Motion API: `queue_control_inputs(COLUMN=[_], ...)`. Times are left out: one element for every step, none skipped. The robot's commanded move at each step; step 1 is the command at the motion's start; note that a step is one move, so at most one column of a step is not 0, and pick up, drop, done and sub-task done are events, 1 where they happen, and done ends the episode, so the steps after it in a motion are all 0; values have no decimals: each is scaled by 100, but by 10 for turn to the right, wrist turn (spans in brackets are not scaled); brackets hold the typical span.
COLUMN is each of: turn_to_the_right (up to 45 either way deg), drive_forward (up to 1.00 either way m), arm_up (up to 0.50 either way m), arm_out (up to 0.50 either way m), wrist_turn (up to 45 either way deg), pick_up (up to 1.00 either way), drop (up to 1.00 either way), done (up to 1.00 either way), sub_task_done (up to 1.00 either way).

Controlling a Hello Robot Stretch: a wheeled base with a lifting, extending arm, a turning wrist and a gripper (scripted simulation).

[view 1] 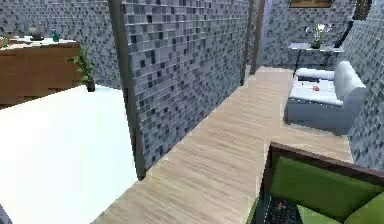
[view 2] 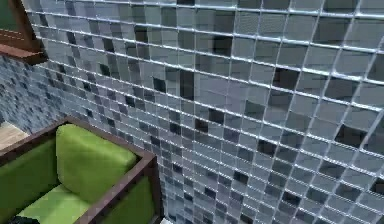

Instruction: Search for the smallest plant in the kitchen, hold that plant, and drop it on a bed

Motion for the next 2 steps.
queue_control_inputs(turn_to_the_right=[-360,0], drive_forward=[0,100], arm_up=[0,0], arm_out=[0,0], wrist_turn=[0,0], pick_up=[0,0], drop=[0,0], done=[0,0], sub_task_done=[0,0])
